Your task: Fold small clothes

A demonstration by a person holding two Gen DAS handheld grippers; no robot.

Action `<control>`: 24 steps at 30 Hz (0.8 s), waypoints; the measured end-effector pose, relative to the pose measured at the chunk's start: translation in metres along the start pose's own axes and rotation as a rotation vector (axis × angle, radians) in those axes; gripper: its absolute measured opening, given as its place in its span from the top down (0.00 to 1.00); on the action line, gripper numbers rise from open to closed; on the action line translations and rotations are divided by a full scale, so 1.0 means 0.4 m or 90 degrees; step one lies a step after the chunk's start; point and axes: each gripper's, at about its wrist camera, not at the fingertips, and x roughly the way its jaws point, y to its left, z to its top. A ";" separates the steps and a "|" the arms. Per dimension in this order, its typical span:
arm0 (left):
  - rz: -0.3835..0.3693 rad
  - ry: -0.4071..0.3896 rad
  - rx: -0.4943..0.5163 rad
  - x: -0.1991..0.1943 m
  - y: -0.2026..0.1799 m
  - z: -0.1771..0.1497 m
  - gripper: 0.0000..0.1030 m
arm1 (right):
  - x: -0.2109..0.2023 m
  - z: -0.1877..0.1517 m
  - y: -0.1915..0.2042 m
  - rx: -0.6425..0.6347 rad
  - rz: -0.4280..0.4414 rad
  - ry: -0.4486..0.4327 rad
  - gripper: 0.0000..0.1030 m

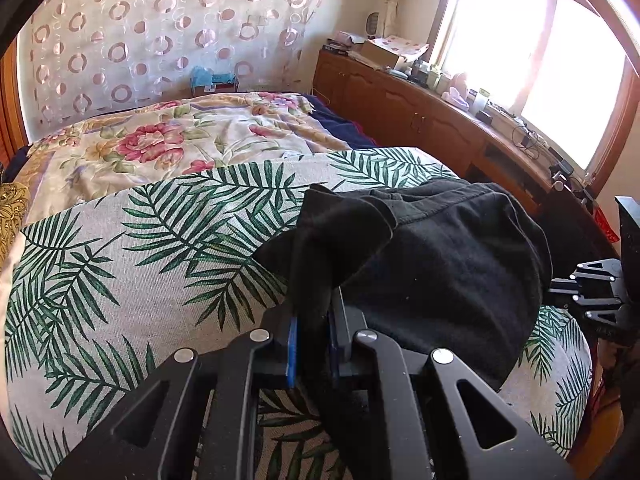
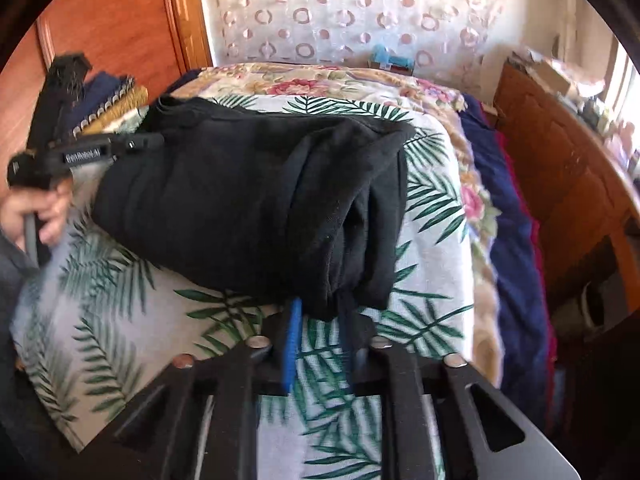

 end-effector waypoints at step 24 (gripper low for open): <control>-0.028 0.006 -0.020 0.001 0.009 -0.005 0.88 | 0.029 0.085 -0.100 0.118 0.009 -0.068 0.47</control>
